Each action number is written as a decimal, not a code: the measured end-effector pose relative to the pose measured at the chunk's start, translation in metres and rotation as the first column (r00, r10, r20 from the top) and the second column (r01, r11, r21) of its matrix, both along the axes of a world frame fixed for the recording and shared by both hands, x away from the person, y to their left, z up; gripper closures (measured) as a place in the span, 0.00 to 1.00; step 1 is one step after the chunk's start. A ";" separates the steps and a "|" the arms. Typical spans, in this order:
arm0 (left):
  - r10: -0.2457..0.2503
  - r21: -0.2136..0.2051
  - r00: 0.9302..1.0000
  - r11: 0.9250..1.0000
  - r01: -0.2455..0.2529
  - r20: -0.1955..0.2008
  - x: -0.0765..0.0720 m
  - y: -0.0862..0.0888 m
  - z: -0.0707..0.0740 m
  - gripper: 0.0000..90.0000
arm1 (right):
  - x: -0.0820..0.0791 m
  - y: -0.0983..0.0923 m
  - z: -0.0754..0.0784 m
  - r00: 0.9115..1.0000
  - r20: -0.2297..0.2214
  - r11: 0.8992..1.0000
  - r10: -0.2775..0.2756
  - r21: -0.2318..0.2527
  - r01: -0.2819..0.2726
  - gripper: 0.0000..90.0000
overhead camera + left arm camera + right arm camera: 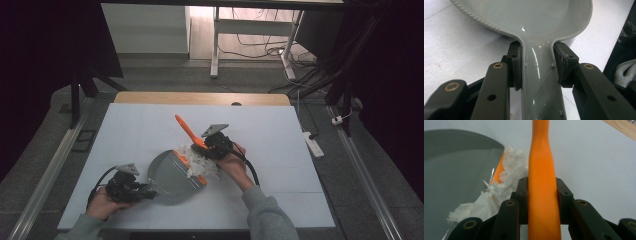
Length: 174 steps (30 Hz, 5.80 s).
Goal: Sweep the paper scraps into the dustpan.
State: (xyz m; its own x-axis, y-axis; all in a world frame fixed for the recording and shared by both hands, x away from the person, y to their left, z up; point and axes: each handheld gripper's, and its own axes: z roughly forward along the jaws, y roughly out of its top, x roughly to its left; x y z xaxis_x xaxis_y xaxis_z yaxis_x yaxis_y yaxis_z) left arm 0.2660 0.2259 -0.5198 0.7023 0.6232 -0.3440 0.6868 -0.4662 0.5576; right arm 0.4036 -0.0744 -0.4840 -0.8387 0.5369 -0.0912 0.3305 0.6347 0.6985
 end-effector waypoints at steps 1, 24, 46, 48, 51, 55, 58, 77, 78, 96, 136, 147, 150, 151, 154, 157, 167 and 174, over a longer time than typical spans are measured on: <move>0.000 0.000 1.000 1.000 0.000 -0.001 0.000 0.000 0.000 0.68 | -0.001 0.000 0.001 1.000 -0.001 1.000 0.005 0.002 -0.005 0.78; -0.002 -0.001 1.000 1.000 0.002 -0.006 0.000 -0.001 -0.001 0.68 | 0.004 -0.014 0.025 0.997 0.052 0.996 -0.056 0.077 0.052 0.78; -0.005 -0.004 1.000 1.000 0.005 -0.003 0.000 0.000 -0.001 0.68 | 0.030 0.029 -0.006 1.000 0.018 1.000 -0.008 -0.013 0.008 0.78; -0.006 -0.003 1.000 1.000 0.006 -0.003 0.001 0.000 -0.001 0.68 | 0.026 0.033 -0.006 1.000 0.012 1.000 0.019 -0.021 -0.018 0.78; -0.005 -0.004 1.000 1.000 0.005 -0.004 0.001 0.000 -0.001 0.68 | 0.020 0.037 -0.005 0.997 0.002 0.997 0.071 -0.014 -0.071 0.78; -0.004 -0.004 1.000 1.000 0.004 -0.004 0.001 0.000 -0.001 0.68 | 0.011 0.043 -0.006 0.993 -0.016 0.993 0.117 -0.012 -0.117 0.78; -0.005 -0.003 1.000 1.000 0.005 -0.004 0.001 0.000 -0.001 0.68 | 0.001 0.048 -0.005 0.985 -0.011 0.985 0.170 -0.020 -0.170 0.78; -0.003 0.000 1.000 1.000 0.003 -0.002 -0.001 -0.001 -0.001 0.68 | -0.011 -0.008 0.034 0.997 0.071 0.992 -0.026 0.126 0.017 0.78; -0.003 0.000 1.000 1.000 0.003 -0.002 -0.001 -0.001 0.000 0.68 | -0.013 -0.012 0.034 0.997 0.070 0.992 -0.040 0.122 0.031 0.78; -0.008 0.001 1.000 1.000 0.008 -0.004 -0.004 0.000 0.000 0.68 | -0.040 -0.067 0.023 0.980 0.054 0.980 -0.192 0.068 0.188 0.78; -0.044 0.000 0.999 0.999 0.044 -0.016 -0.013 -0.004 0.002 0.68 | -0.048 -0.025 -0.006 0.981 0.000 0.981 -0.194 0.008 0.194 0.78; -0.047 0.000 0.999 0.999 0.047 -0.016 -0.013 -0.007 0.002 0.68 | -0.054 -0.006 -0.007 0.986 -0.001 0.986 -0.165 0.003 0.165 0.78; -0.047 -0.001 0.999 0.999 0.047 -0.016 -0.013 -0.007 0.001 0.68 | -0.056 -0.001 -0.007 0.988 0.003 0.988 -0.153 -0.001 0.153 0.78; -0.047 -0.001 0.999 0.999 0.047 -0.017 -0.013 -0.008 0.001 0.68 | -0.056 0.001 -0.008 0.989 0.005 0.989 -0.150 -0.003 0.150 0.78; -0.047 -0.002 0.999 0.999 0.047 -0.017 -0.013 -0.008 0.001 0.68 | -0.058 0.007 -0.008 0.990 -0.005 0.990 -0.138 0.012 0.138 0.78; -0.046 -0.003 0.999 0.999 0.046 -0.018 -0.013 -0.008 0.001 0.68 | -0.060 0.015 -0.008 0.992 -0.022 0.992 -0.122 0.030 0.123 0.78; -0.046 -0.005 0.999 0.999 0.046 -0.018 -0.013 -0.007 0.000 0.68 | -0.070 0.050 -0.004 0.997 -0.013 0.995 -0.074 0.071 0.075 0.78; -0.046 -0.010 0.999 0.999 0.046 -0.021 -0.013 -0.007 0.000 0.68 | -0.085 0.067 -0.001 1.000 -0.018 0.997 0.000 0.075 0.001 0.78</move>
